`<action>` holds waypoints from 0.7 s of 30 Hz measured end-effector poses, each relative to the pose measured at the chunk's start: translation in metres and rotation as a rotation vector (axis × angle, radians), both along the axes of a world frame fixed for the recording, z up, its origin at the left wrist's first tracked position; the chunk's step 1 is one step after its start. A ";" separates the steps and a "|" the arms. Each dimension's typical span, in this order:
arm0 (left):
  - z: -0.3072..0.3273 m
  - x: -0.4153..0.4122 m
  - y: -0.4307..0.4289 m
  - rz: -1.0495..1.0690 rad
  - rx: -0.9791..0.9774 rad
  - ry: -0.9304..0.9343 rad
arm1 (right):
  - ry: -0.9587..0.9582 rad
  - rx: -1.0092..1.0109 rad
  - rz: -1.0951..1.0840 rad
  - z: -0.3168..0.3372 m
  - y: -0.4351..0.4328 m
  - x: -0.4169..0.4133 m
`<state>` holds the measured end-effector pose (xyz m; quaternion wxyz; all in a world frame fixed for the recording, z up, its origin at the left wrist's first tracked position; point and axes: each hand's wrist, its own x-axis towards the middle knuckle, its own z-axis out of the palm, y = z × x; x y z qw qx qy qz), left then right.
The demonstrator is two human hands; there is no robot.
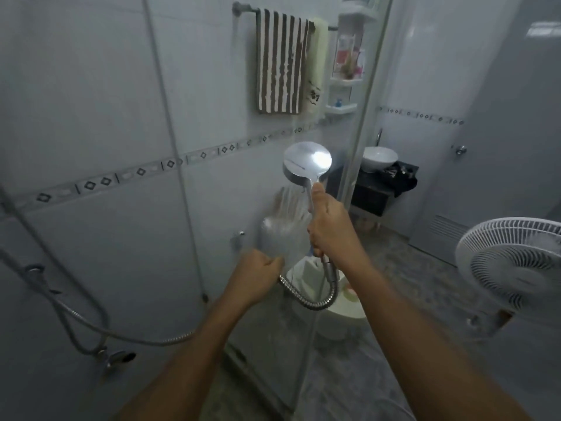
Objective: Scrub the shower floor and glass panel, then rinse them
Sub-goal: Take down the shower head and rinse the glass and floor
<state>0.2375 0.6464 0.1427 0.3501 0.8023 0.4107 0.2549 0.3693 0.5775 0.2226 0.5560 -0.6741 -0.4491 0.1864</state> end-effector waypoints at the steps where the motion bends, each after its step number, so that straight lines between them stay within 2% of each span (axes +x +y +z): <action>1: -0.001 0.002 -0.004 -0.005 -0.003 -0.002 | -0.018 -0.018 0.010 -0.001 -0.002 0.002; 5: 0.003 0.007 -0.013 -0.004 -0.001 -0.004 | -0.036 -0.036 0.008 0.004 -0.004 0.007; 10: 0.025 0.007 -0.010 0.051 0.058 -0.029 | -0.014 0.077 0.014 0.025 0.000 0.009; 18: 0.099 -0.004 0.038 0.214 0.133 -0.184 | 0.075 0.350 0.011 0.094 0.032 0.001; 21: 0.139 -0.007 0.064 0.220 0.208 -0.227 | 0.021 0.422 0.053 0.131 0.054 -0.008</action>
